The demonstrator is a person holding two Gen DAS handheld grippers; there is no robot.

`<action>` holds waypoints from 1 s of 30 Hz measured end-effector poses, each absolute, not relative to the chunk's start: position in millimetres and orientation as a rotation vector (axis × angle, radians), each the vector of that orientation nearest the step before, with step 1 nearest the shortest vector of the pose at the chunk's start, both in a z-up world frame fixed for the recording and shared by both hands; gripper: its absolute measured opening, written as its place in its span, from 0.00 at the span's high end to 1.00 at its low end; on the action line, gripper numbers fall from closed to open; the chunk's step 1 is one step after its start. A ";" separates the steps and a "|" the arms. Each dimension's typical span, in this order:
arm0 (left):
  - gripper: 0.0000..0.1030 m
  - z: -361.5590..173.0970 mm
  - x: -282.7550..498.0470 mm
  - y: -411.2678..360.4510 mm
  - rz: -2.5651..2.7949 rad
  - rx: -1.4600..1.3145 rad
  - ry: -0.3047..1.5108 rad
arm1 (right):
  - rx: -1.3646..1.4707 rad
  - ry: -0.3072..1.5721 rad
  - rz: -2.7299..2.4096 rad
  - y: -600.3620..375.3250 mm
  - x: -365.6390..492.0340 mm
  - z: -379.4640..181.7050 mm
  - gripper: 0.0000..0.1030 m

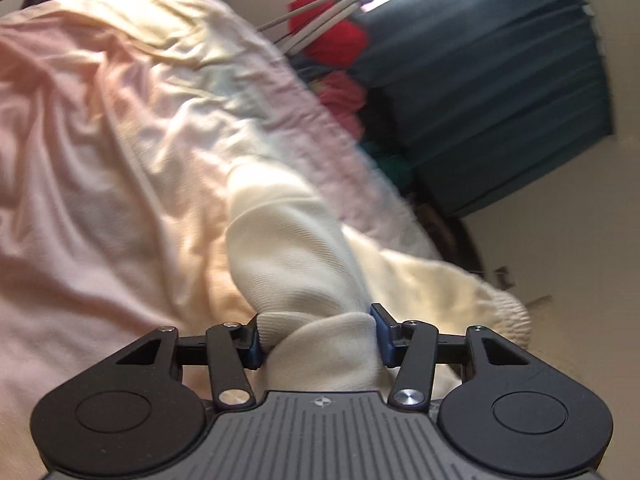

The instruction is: Fold clothes

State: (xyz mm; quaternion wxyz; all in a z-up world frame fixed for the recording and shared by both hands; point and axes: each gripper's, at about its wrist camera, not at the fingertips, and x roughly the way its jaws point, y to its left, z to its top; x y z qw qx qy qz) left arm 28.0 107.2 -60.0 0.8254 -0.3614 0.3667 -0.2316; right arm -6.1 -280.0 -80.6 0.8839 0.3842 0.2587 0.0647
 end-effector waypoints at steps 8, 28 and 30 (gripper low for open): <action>0.51 -15.8 11.1 41.2 -0.625 -0.732 0.689 | 0.916 0.443 0.050 -334.3 -47.5 -32.4 0.65; 0.51 21.2 286.5 -371.9 -0.817 -0.556 0.779 | 1.062 0.314 -0.279 -658.1 88.1 -18.6 0.65; 0.51 10.3 310.9 -403.9 -0.827 -0.499 0.767 | 1.072 0.317 -0.302 -675.6 103.7 -40.6 0.65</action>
